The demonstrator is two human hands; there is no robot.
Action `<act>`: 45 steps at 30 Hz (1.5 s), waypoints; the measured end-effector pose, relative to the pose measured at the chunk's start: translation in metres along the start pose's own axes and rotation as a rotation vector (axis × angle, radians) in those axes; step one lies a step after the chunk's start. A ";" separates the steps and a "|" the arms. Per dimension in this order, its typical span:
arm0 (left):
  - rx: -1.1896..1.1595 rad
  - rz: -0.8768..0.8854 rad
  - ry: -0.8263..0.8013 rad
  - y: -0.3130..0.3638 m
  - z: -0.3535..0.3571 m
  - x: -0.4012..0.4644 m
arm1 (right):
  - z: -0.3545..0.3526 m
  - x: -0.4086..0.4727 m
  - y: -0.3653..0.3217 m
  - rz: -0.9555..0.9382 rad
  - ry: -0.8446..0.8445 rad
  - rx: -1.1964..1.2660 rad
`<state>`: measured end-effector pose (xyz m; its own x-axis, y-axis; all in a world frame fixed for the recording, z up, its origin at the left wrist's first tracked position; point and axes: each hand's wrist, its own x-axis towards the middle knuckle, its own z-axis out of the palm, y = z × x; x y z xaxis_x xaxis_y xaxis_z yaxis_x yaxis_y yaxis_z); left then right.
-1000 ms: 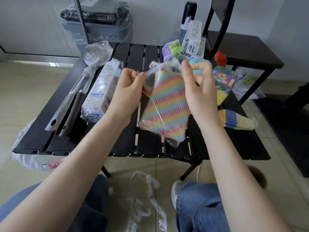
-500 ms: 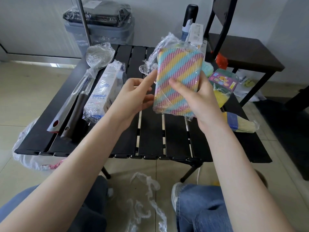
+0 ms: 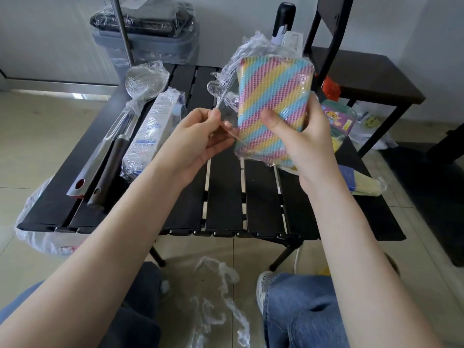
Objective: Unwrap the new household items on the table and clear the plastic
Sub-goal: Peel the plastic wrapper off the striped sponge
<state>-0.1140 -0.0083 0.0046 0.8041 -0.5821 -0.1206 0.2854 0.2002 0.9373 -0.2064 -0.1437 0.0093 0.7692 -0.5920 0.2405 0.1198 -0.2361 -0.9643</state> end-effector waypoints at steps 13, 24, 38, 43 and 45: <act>0.349 0.013 -0.122 0.001 -0.001 0.000 | 0.001 -0.004 -0.001 0.018 0.067 0.078; 0.567 0.048 -0.111 -0.006 0.002 -0.003 | 0.009 -0.006 0.002 -0.215 0.136 -0.108; 0.331 0.023 -0.172 0.009 -0.005 -0.002 | -0.014 0.000 -0.013 0.312 -0.090 0.353; 0.335 0.189 -0.049 -0.001 0.002 -0.006 | -0.007 -0.002 -0.005 0.419 -0.179 0.407; 0.355 0.279 0.058 -0.003 0.004 -0.006 | -0.002 -0.003 -0.001 0.393 -0.207 0.237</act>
<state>-0.1218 -0.0082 0.0038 0.8559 -0.4969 0.1435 -0.1341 0.0548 0.9895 -0.2104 -0.1436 0.0098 0.8902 -0.4301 -0.1502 -0.0835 0.1700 -0.9819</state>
